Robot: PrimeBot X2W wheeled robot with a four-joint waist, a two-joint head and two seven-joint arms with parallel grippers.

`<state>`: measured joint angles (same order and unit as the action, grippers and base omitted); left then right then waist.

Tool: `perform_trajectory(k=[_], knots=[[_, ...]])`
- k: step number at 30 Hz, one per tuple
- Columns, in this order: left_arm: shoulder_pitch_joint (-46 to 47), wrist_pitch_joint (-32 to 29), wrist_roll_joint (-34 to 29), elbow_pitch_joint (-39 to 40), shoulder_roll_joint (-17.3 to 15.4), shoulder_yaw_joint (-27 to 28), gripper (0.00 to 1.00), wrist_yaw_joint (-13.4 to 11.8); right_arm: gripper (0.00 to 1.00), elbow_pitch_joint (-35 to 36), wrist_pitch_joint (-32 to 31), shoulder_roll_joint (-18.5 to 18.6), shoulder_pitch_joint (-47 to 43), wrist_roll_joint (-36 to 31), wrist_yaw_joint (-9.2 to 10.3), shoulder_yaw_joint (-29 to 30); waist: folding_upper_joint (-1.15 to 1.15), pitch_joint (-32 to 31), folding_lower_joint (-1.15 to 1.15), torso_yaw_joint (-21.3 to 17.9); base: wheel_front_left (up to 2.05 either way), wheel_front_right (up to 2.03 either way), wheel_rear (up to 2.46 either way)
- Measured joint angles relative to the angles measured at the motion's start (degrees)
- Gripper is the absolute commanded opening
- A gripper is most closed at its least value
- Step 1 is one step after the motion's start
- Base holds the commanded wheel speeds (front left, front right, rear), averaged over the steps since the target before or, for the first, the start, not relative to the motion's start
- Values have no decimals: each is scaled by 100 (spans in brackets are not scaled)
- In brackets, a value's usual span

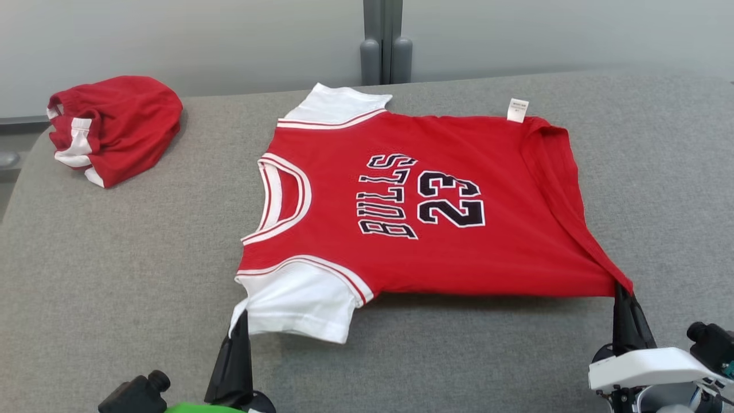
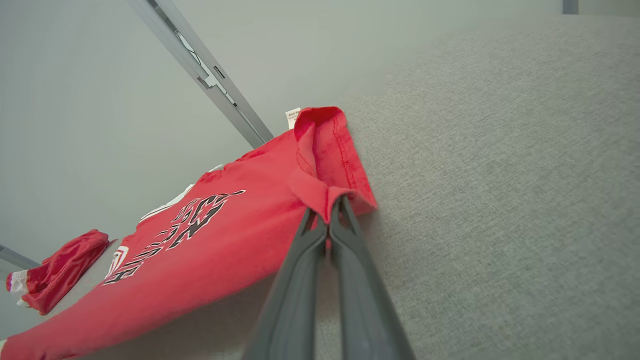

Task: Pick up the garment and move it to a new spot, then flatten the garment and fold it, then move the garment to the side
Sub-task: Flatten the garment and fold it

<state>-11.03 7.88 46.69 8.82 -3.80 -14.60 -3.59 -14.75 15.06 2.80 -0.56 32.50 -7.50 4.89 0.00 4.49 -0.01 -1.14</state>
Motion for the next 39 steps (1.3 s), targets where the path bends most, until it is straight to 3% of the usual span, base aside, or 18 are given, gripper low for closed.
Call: perform_trajectory(k=[15, 28, 39], knots=[[192, 155, 77, -982, 36, -163, 0, 82, 0, -762, 0, 0, 128, 69, 0, -112, 0, -105, 0, 0, 0, 0, 0], [503, 143, 78, -1169, 26, -189, 0, 80, 0, -959, 0, -1, 333, 182, 1, -153, 0, -37, 0, -61, 0, 0, 0], [2368, 366, 57, -2263, 54, -47, 0, 190, 0, -1564, 0, 0, 1525, 280, 1, -160, 0, 422, 0, -116, 0, 0, 0]])
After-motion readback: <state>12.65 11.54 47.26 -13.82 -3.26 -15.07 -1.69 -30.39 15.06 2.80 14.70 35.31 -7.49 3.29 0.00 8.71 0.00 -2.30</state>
